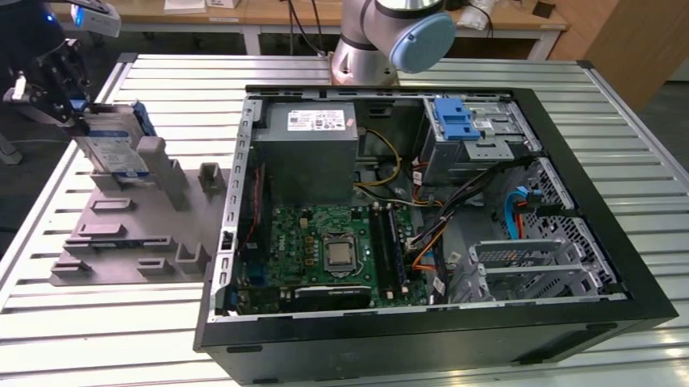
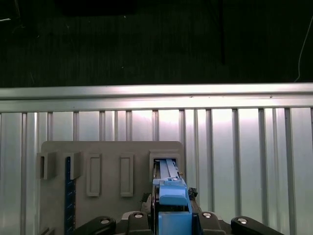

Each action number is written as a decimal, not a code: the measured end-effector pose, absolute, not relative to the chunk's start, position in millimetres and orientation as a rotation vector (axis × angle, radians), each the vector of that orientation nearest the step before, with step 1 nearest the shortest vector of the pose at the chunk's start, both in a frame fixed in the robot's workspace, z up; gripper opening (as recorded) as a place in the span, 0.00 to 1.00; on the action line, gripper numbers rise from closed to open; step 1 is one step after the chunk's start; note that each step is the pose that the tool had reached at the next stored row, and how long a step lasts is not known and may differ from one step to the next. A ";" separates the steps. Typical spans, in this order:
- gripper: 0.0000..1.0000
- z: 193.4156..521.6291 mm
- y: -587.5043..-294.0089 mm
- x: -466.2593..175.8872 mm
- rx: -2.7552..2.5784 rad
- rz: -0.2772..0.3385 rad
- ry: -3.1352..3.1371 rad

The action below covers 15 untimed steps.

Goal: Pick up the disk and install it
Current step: 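Pick up the disk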

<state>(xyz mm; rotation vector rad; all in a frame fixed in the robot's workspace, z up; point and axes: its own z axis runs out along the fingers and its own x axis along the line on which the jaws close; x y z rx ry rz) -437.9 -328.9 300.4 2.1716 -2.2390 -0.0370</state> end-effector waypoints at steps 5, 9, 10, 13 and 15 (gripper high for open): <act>0.36 301.6 -328.9 -437.9 2.172 -0.037 -2.239; 0.36 302.5 -328.9 -437.8 2.172 -0.037 -2.239; 0.36 302.7 -328.9 -437.8 2.172 -0.037 -2.239; 0.36 303.9 -328.9 -437.8 2.172 -0.037 -2.239; 0.36 304.2 -328.9 -437.9 2.172 -0.037 -2.239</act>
